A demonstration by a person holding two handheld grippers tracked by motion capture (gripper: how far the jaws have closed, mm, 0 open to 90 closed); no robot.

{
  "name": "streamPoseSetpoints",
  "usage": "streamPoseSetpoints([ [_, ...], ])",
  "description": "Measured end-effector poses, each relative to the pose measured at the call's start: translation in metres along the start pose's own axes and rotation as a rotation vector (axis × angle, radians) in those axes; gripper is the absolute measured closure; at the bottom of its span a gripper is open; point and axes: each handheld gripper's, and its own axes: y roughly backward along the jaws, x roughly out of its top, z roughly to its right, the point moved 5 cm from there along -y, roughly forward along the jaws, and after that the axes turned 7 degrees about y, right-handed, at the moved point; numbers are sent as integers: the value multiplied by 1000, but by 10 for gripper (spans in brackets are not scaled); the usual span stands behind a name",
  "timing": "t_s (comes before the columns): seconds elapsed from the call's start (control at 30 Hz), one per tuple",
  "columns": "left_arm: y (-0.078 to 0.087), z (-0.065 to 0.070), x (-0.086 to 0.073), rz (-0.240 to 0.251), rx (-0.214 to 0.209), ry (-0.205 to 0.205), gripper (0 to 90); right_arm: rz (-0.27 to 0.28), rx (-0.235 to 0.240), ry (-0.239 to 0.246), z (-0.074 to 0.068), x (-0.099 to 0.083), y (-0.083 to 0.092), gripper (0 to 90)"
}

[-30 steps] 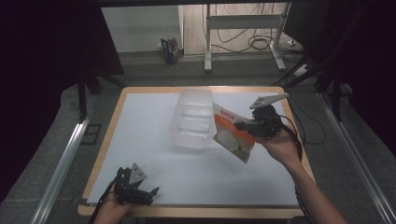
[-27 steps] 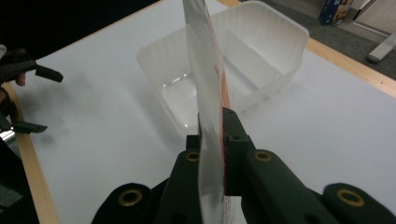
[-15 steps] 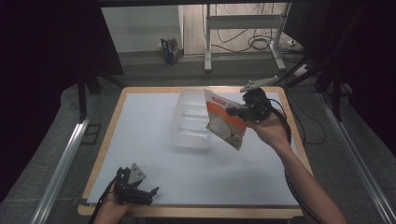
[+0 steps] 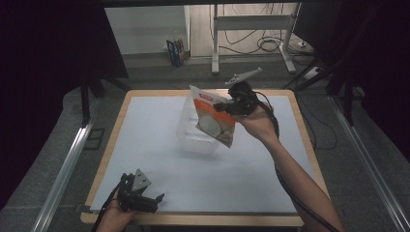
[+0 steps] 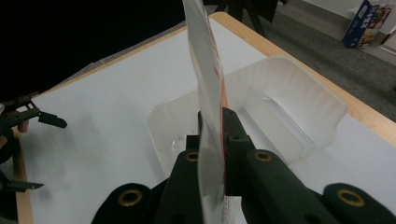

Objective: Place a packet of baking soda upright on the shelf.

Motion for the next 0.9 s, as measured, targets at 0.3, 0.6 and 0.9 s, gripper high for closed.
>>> streamPoseSetpoints([
  [0.3, 0, 0, 0, 0, -4, 3, 8, -3, 3, 11, -1, 15, -28, 884],
  [0.6, 0, 0, 0, 2, -6, 3, 7, -5, 11, 19, -4, 25, -54, 884],
  [0.9, 0, 0, 0, 3, -7, 3, 7, -22, 10, 23, -6, 22, -78, 884],
])
